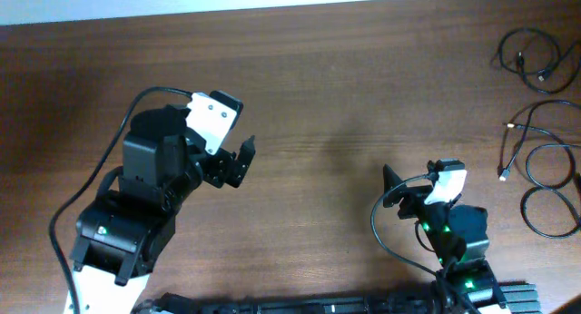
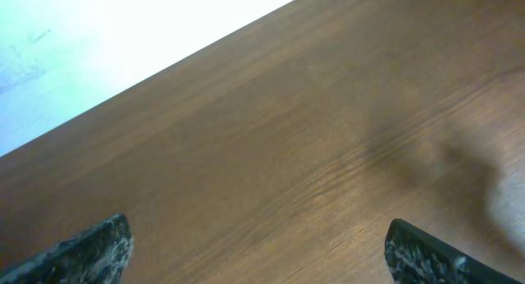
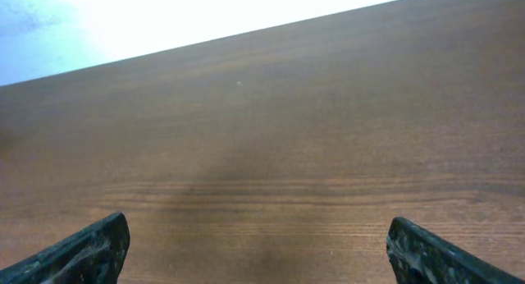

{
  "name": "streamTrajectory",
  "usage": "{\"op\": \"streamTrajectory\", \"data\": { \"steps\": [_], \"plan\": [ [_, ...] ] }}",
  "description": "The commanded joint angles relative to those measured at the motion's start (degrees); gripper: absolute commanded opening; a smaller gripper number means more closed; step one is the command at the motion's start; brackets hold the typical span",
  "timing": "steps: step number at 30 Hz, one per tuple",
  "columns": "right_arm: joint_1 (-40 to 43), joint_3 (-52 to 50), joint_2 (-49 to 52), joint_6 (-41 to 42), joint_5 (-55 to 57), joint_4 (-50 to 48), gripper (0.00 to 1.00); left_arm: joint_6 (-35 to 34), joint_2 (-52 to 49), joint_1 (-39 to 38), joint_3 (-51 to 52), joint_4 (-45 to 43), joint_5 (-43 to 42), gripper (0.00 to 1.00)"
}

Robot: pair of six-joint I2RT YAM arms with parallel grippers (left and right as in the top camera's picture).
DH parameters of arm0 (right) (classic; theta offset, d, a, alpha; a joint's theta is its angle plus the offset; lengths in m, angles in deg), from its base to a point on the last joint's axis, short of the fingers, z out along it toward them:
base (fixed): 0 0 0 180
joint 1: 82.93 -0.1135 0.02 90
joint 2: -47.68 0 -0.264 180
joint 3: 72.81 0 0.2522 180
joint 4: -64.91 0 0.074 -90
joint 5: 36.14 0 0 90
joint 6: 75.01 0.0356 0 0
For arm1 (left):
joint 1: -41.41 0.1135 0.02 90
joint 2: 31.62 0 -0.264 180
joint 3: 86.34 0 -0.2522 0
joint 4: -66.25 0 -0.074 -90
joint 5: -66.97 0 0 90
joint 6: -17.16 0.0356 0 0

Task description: Untangle cables

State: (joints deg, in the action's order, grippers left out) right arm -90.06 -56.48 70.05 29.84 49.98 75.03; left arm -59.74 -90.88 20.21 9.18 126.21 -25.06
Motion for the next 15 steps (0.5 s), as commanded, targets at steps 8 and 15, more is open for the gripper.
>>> {"op": "streamTrajectory", "data": {
  "steps": [8,15],
  "plan": [
    [-0.39,-2.25,-12.72,0.20,0.96,7.93,0.99,0.70,0.09,0.37,-0.26,0.02,-0.59,0.99],
    [-0.35,-2.25,-22.18,0.20,0.98,7.98,0.99,0.70,0.09,0.35,-0.26,0.02,-0.59,0.99]
  ]
}}
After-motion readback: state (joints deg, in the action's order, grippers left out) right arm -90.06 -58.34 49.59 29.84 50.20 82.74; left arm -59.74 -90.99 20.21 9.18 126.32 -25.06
